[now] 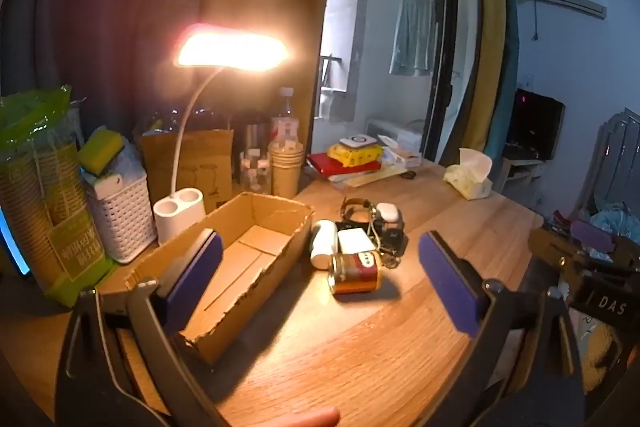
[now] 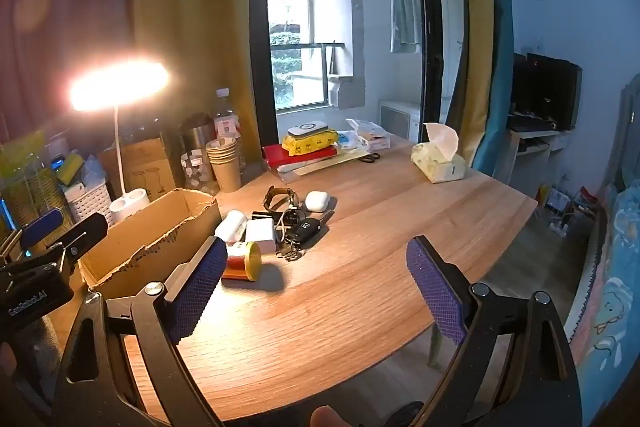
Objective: Organize rigid objects
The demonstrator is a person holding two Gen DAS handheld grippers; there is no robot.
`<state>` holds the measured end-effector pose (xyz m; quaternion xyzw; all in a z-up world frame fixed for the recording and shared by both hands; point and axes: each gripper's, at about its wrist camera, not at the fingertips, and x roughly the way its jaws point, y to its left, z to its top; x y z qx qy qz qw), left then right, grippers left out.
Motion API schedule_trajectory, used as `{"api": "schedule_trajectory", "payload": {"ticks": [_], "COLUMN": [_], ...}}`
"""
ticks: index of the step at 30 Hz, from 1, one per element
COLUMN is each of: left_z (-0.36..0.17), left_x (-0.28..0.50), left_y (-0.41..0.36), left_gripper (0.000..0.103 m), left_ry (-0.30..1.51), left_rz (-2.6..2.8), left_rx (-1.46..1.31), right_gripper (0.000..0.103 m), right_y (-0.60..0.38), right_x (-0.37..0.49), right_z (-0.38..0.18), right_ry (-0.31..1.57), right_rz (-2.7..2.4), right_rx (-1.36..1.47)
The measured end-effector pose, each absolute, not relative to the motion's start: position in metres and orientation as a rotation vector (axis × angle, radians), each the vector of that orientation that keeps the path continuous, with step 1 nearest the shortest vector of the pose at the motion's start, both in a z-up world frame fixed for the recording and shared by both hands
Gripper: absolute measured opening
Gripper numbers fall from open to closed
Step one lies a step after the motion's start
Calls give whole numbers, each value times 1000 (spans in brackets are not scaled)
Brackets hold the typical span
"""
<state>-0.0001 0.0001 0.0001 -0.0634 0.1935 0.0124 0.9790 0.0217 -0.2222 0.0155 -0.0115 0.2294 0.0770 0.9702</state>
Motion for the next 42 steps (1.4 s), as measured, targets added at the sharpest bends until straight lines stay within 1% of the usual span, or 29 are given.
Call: {"api": "schedule_trajectory", "payload": {"ticks": [11, 42], "left_z": [-6, -1], "left_x": [-2, -1], "left_y": [-1, 5], "left_gripper": [99, 99], "left_ry": [396, 412], "left_rz": [28, 29], "left_rx": [-133, -132], "right_gripper": [93, 93], "right_y": [-222, -218], "right_x": [21, 18], "right_z": [18, 15], "right_ry": [460, 475], "right_rz": [159, 179], "right_rx": [-18, -16]}}
